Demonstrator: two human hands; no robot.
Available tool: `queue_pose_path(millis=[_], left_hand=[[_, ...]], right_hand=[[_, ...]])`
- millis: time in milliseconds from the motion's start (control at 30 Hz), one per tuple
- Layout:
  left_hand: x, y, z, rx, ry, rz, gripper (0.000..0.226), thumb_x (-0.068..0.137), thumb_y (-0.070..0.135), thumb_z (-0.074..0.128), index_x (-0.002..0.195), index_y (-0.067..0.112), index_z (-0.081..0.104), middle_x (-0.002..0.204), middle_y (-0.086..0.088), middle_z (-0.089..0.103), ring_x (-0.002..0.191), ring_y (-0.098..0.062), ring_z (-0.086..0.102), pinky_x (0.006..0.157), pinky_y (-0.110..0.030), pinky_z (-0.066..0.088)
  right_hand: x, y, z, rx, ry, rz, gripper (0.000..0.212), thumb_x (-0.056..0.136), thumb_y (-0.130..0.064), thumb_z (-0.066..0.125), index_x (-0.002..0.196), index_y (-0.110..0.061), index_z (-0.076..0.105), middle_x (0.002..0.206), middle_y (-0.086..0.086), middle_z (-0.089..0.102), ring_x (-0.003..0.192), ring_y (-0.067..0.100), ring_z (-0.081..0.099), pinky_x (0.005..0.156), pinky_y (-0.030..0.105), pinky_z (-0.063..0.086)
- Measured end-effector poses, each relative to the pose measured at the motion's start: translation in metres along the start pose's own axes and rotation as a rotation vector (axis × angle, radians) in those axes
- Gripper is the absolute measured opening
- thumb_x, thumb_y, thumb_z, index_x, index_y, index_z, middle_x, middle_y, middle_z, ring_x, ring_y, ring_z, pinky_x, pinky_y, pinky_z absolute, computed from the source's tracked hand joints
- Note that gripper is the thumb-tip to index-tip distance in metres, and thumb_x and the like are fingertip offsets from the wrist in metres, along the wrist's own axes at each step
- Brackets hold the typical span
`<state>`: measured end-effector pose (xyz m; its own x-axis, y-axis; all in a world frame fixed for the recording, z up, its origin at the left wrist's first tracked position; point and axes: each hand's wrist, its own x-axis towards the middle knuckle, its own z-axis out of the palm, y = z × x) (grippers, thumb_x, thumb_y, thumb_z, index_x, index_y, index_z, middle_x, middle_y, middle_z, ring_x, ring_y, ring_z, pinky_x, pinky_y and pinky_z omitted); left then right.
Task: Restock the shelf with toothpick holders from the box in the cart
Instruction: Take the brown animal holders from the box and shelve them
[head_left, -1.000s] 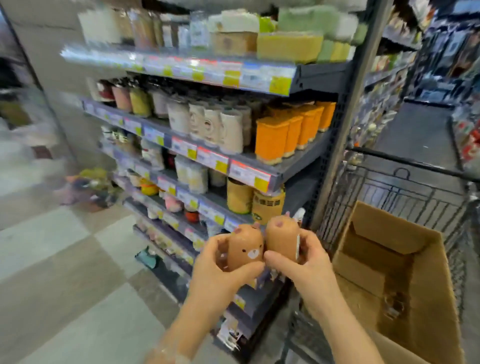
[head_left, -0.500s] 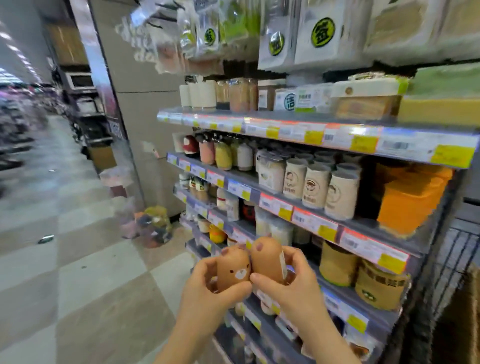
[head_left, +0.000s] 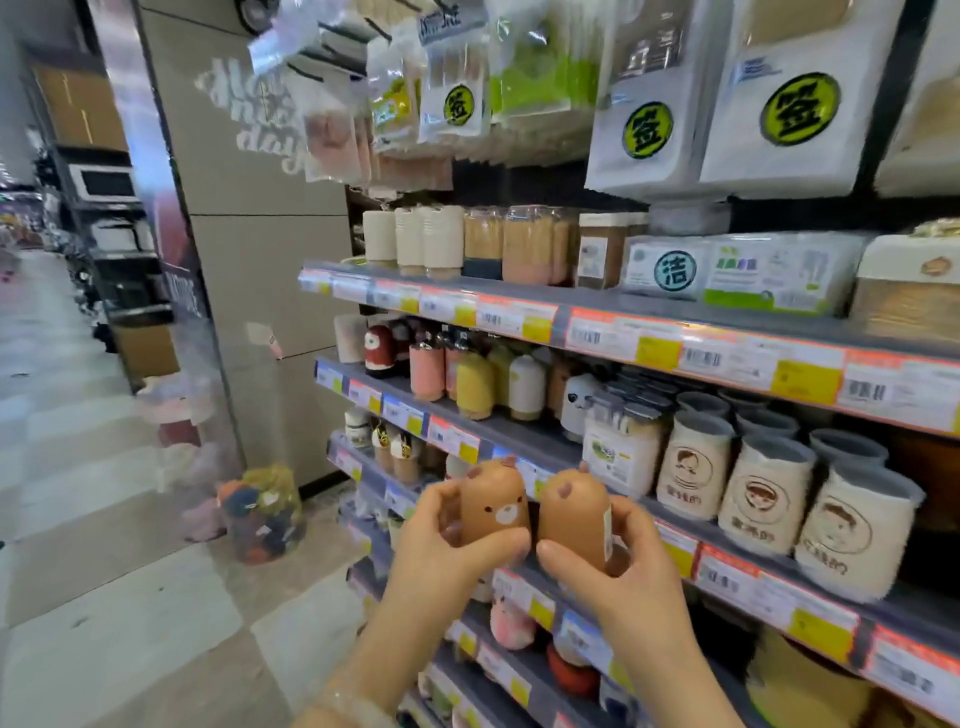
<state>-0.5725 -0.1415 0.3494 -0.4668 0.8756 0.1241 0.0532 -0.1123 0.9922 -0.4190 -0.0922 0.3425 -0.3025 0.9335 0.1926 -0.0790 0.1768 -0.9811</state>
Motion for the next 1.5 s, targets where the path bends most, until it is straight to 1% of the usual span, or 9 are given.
queue_pose_path(millis=[300, 400, 600, 800, 1000, 1100, 1300, 1400, 1500], left_hand=[[0.123, 0.020, -0.004, 0.062, -0.284, 0.118, 0.045, 0.073, 0.022, 0.079, 0.108, 0.026, 0.052, 0.110, 0.006, 0.059, 0.092, -0.001, 0.058, 0.063, -0.014, 0.047], [0.156, 0.020, -0.001, 0.115, -0.359, 0.180, 0.044, 0.071, 0.021, 0.081, 0.102, 0.028, 0.051, 0.108, 0.004, 0.060, 0.092, -0.005, 0.059, 0.068, -0.016, 0.049], [0.186, 0.007, 0.014, 0.216, -0.477, 0.258, 0.036, 0.074, 0.018, 0.079, 0.095, 0.020, 0.050, 0.085, 0.010, 0.059, 0.075, -0.006, 0.057, 0.057, -0.007, 0.041], [0.194, -0.007, 0.024, 0.487, -0.420, 0.413, 0.047, 0.080, 0.033, 0.073, 0.113, 0.006, 0.053, 0.108, -0.010, 0.059, 0.101, -0.027, 0.056, 0.076, -0.029, 0.040], [0.196, -0.008, 0.021, 0.467, -0.349, 0.443, 0.047, 0.076, 0.027, 0.077, 0.107, 0.010, 0.045, 0.104, -0.006, 0.052, 0.096, -0.023, 0.053, 0.071, -0.024, 0.035], [0.195, -0.007, 0.018, 0.424, -0.349, 0.446, 0.045, 0.077, 0.021, 0.077, 0.097, 0.016, 0.036, 0.094, 0.002, 0.049, 0.085, -0.014, 0.049, 0.065, -0.021, 0.032], [0.176, -0.030, 0.007, 0.317, -0.320, 0.785, 0.020, 0.080, 0.016, 0.067, 0.099, 0.011, 0.063, 0.105, 0.000, 0.054, 0.098, -0.010, 0.051, 0.087, -0.011, 0.037], [0.162, -0.027, -0.003, 0.123, -0.556, 0.683, 0.021, 0.083, 0.031, 0.055, 0.104, 0.029, 0.058, 0.108, 0.012, 0.057, 0.101, 0.002, 0.055, 0.087, -0.013, 0.044], [0.157, -0.012, -0.009, -0.069, -0.777, 0.374, 0.031, 0.081, 0.017, 0.054, 0.107, 0.033, 0.058, 0.107, 0.008, 0.067, 0.102, -0.002, 0.062, 0.086, -0.022, 0.050]], right_hand=[[0.042, 0.014, 0.038, -0.024, 0.290, 0.030, 0.059, 0.062, -0.026, 0.085, 0.112, -0.029, 0.052, 0.113, -0.003, 0.059, 0.096, 0.018, 0.061, 0.072, 0.031, 0.051], [0.052, 0.013, 0.055, 0.000, 0.385, 0.019, 0.058, 0.063, -0.024, 0.084, 0.109, -0.034, 0.051, 0.115, -0.005, 0.056, 0.096, 0.015, 0.061, 0.078, 0.035, 0.053], [0.055, 0.014, 0.080, 0.021, 0.591, -0.008, 0.051, 0.064, -0.006, 0.082, 0.102, -0.025, 0.055, 0.102, -0.014, 0.062, 0.088, 0.011, 0.062, 0.072, 0.029, 0.052], [0.052, 0.018, 0.089, -0.034, 0.689, -0.006, 0.047, 0.064, -0.004, 0.082, 0.098, -0.023, 0.057, 0.084, -0.015, 0.069, 0.072, 0.006, 0.066, 0.067, 0.029, 0.056], [0.056, 0.013, 0.090, -0.038, 0.692, -0.001, 0.044, 0.069, -0.006, 0.080, 0.100, -0.024, 0.053, 0.100, -0.004, 0.064, 0.083, 0.017, 0.065, 0.059, 0.021, 0.054], [0.062, 0.010, 0.093, -0.033, 0.697, -0.001, 0.045, 0.070, -0.009, 0.080, 0.099, -0.028, 0.052, 0.099, -0.004, 0.063, 0.084, 0.015, 0.065, 0.069, 0.028, 0.056], [0.062, 0.004, 0.087, 0.053, 0.631, -0.004, 0.041, 0.072, -0.011, 0.076, 0.105, -0.024, 0.056, 0.099, -0.002, 0.065, 0.071, 0.003, 0.067, 0.058, 0.017, 0.053], [0.068, 0.007, 0.086, 0.116, 0.593, -0.028, 0.056, 0.061, -0.028, 0.082, 0.111, -0.021, 0.055, 0.108, 0.004, 0.066, 0.086, 0.010, 0.069, 0.067, 0.023, 0.054], [0.076, 0.008, 0.085, 0.125, 0.578, -0.054, 0.082, 0.043, -0.049, 0.089, 0.112, -0.019, 0.056, 0.110, 0.009, 0.068, 0.097, 0.023, 0.068, 0.074, 0.031, 0.053]])
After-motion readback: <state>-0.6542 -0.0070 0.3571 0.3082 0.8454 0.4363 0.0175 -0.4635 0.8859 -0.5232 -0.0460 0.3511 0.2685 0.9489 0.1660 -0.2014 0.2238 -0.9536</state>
